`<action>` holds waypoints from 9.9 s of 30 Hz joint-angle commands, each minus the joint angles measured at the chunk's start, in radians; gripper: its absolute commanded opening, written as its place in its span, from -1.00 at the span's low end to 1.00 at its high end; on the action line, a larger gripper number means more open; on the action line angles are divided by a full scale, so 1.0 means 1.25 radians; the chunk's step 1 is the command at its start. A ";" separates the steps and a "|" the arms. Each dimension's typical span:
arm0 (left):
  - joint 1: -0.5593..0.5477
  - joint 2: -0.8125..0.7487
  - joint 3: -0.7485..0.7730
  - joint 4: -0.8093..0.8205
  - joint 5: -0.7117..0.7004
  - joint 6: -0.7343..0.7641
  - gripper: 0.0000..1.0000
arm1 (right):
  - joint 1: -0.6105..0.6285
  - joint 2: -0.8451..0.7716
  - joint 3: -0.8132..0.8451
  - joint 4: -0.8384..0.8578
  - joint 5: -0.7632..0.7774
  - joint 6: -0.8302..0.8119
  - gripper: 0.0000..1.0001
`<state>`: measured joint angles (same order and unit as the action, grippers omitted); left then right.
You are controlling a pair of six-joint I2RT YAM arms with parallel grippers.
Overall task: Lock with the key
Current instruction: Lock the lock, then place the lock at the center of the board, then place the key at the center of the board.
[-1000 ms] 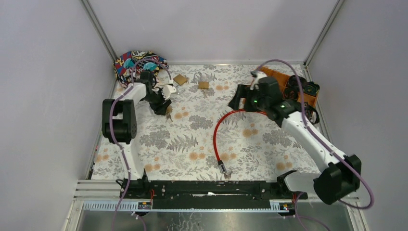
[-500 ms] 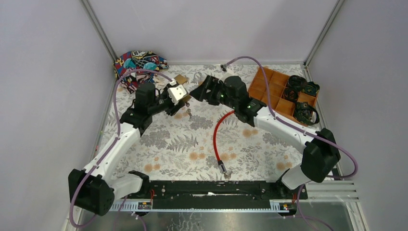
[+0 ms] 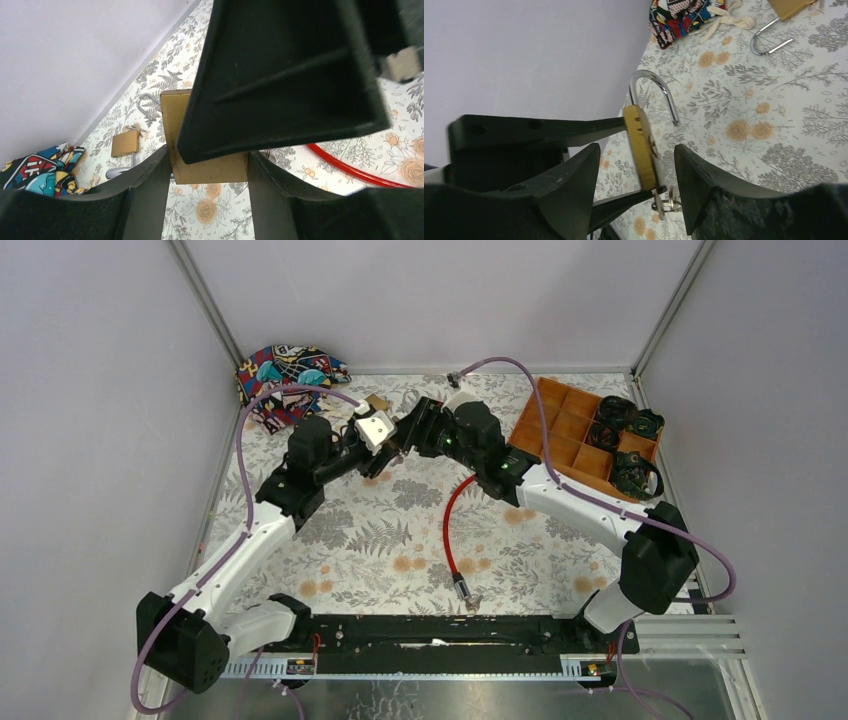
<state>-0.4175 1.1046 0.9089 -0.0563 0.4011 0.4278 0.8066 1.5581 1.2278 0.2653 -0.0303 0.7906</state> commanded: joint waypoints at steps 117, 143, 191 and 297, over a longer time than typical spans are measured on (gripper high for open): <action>-0.013 -0.182 0.192 -0.208 0.441 -0.476 0.26 | -0.188 -0.468 -0.180 0.117 -0.780 -0.265 -1.00; -0.098 -0.140 0.189 -0.108 0.477 -0.578 -1.00 | -0.188 -0.475 -0.111 0.039 -0.790 -0.310 -1.00; -0.286 -0.008 0.179 0.257 0.384 -0.684 -0.67 | -0.147 -0.419 -0.157 0.057 -0.587 -0.309 -1.00; 0.912 0.295 -0.176 -0.293 0.061 -0.655 -1.00 | 0.174 0.635 0.304 -0.018 -0.329 0.367 -1.00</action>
<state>0.7166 1.4609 0.7410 -0.4751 0.6201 -0.3168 1.0279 2.3264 1.5570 0.1810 -0.4393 1.1065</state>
